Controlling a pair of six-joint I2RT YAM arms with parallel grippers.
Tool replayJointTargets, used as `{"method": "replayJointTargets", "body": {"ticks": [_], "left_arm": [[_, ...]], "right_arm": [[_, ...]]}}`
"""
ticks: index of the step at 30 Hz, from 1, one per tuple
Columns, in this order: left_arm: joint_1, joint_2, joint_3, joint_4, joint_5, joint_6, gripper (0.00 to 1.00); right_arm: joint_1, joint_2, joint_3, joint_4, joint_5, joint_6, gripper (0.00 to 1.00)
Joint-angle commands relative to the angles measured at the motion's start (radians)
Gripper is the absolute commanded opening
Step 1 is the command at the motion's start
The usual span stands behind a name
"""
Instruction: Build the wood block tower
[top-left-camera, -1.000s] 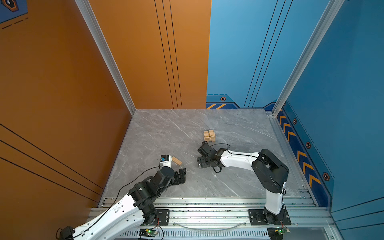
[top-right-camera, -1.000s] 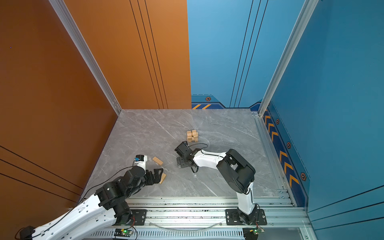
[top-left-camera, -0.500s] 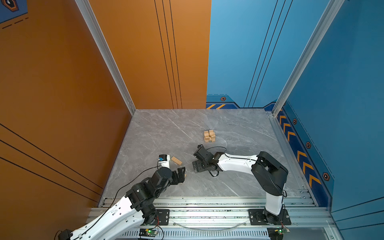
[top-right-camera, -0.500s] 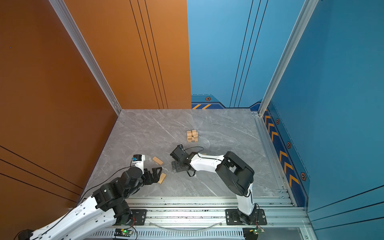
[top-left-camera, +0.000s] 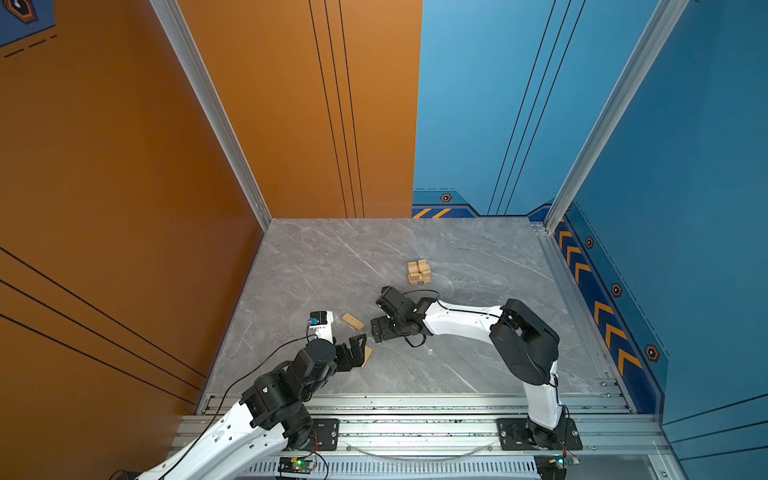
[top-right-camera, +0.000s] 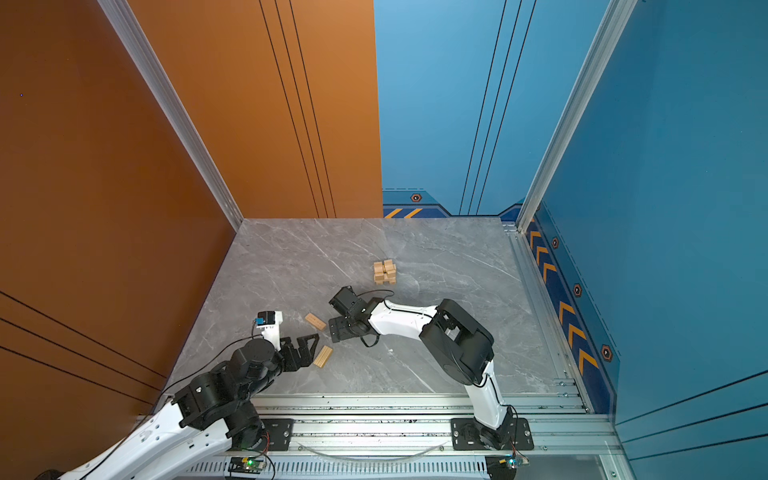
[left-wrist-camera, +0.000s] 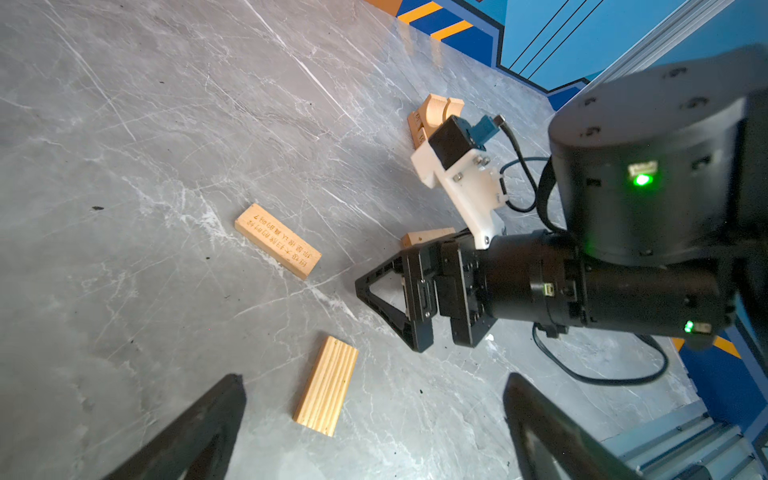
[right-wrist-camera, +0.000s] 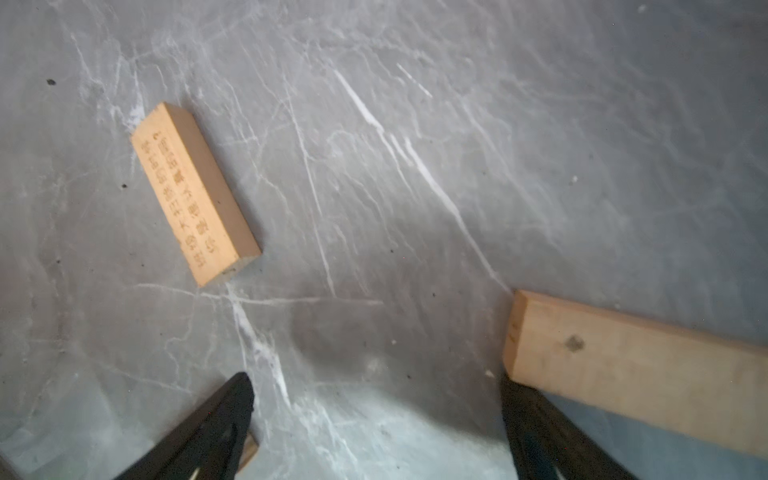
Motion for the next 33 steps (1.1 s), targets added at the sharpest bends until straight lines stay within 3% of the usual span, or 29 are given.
{"method": "replayJointTargets", "body": {"ticks": [1, 15, 24, 33], "left_arm": [[-0.010, 0.003, -0.003, -0.041, -0.023, -0.001, 0.98], [0.006, 0.050, 0.016, -0.056, -0.036, 0.010, 0.98], [0.005, 0.034, 0.028, -0.058, -0.035, 0.009, 0.98], [0.004, 0.065, 0.044, -0.051, -0.018, 0.019, 0.98]], "right_arm": [[-0.010, 0.090, 0.032, -0.117, -0.058, -0.012, 0.94], [-0.111, 0.146, 0.188, -0.212, -0.085, -0.112, 0.94], [-0.152, -0.009, 0.191, -0.282, -0.114, -0.225, 0.94], [-0.241, -0.161, 0.061, -0.294, -0.102, -0.289, 0.92]]}}
